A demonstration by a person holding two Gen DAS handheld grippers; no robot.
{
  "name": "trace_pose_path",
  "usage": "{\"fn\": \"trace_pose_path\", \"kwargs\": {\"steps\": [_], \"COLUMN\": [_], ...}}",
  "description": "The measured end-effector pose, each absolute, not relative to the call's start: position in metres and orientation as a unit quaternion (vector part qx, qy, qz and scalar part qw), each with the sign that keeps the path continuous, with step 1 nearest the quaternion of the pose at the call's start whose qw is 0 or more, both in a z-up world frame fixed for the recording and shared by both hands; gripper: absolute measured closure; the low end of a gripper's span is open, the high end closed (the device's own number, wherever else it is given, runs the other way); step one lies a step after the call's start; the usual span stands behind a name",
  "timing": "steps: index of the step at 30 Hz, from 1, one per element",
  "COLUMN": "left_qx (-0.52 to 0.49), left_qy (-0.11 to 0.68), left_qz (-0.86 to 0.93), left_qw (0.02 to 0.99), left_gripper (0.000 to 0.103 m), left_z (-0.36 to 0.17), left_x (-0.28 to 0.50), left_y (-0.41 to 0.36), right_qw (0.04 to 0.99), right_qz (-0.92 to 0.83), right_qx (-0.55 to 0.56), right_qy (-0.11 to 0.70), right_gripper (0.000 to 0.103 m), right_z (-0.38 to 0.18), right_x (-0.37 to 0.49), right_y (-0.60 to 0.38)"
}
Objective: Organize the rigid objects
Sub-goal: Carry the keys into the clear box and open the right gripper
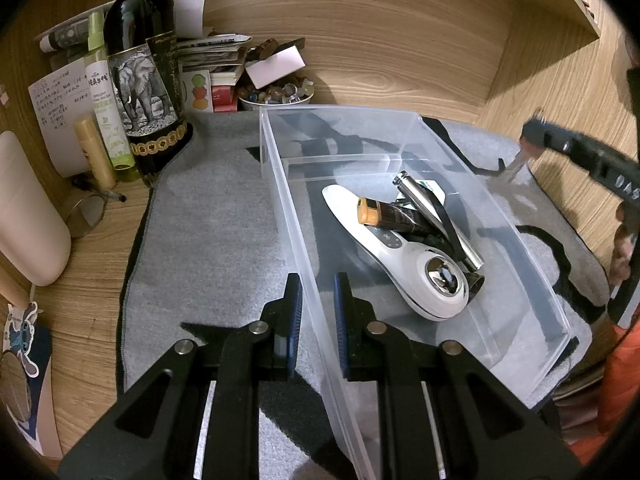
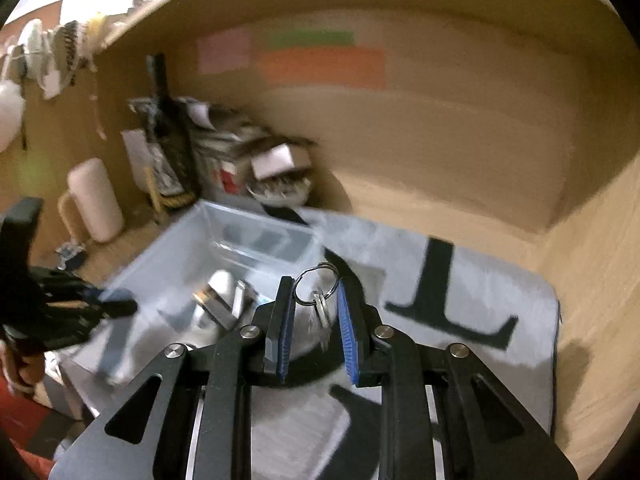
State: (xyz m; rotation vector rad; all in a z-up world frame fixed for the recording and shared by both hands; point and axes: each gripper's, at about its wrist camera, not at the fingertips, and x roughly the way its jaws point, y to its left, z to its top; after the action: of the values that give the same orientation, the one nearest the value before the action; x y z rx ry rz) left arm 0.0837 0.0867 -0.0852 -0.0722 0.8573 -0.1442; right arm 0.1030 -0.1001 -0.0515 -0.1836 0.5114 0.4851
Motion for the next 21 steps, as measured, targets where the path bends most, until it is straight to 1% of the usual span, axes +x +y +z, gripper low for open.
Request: {"fn": "trace_pose_path", "kwargs": {"steps": [6, 11, 21], "left_qx": [-0.035, -0.036, -0.036], "left_qy": [0.415, 0.416, 0.416], "left_qz": [-0.069, -0.069, -0.070], "left_qw": [0.906, 0.906, 0.906], "left_gripper": [0.089, 0.089, 0.089], "left_z": [-0.085, -0.085, -0.085], "left_x": [0.084, 0.084, 0.084], "left_y": [0.087, 0.087, 0.086], "right_qw": [0.931, 0.921, 0.895], "right_qz": [0.272, 0.300, 0.311], "right_qx": [-0.096, -0.107, -0.136], "right_qy": [0.222, 0.224, 0.290], "right_gripper": [0.084, 0.084, 0.084], "right_z": [-0.035, -0.040, -0.082], "right_x": [0.093, 0.092, 0.117], "right_y": [-0.074, -0.052, -0.018]}}
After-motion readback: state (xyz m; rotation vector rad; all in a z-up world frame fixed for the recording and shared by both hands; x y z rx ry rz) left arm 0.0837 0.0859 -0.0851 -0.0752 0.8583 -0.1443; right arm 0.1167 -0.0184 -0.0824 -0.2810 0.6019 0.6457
